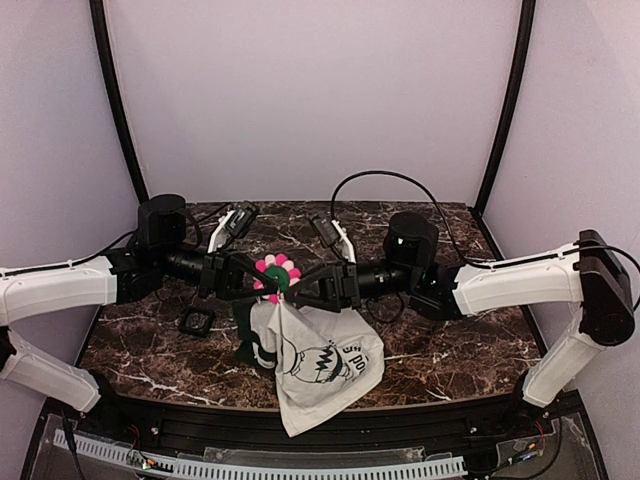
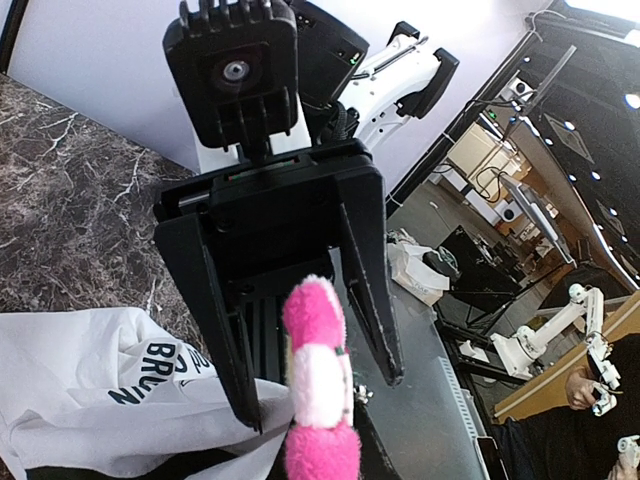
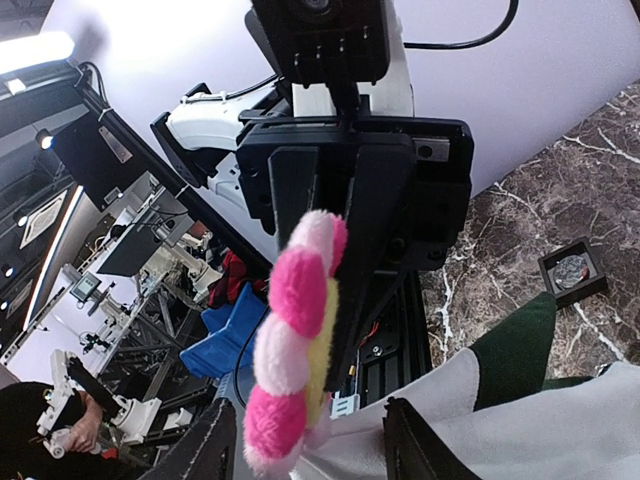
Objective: Remove the brooch from the garment
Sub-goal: Remove the brooch from the crumpled clothing.
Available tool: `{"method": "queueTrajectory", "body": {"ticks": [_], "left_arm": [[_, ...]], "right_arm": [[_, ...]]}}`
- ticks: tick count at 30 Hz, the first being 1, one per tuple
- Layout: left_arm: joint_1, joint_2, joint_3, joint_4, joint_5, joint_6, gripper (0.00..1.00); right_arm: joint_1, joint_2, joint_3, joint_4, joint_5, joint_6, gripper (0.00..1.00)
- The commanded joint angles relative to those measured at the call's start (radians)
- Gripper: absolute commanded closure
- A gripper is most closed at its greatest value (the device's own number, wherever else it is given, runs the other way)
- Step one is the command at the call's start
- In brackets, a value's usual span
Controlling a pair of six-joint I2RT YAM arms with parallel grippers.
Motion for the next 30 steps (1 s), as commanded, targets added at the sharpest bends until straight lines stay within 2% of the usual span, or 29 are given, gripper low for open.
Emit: {"method": "queueTrajectory", "body": {"ticks": [1, 14, 22, 30], "left_arm": [[0.002, -0.003, -0.009, 0.051, 0.040, -0.017, 0.99], [0.002, 0.000, -0.008, 0.056, 0.040, -0.022, 0.99], [0.001, -0.001, -0.010, 0.064, 0.045, -0.027, 0.99], [-0.001, -0.006, -0.012, 0.079, 0.061, -0.037, 0.99]], "right_arm": [[0.016, 0.018, 0.054, -0.040, 0.006, -0.044, 0.53], [0.029, 0.060, 0.079, -0.043, 0.019, -0.026, 0.72], [0.031, 0.075, 0.074, -0.030, 0.022, -0.002, 1.00], [0.028, 0.078, 0.062, -0.031, 0.034, 0.019, 1.00]]}}
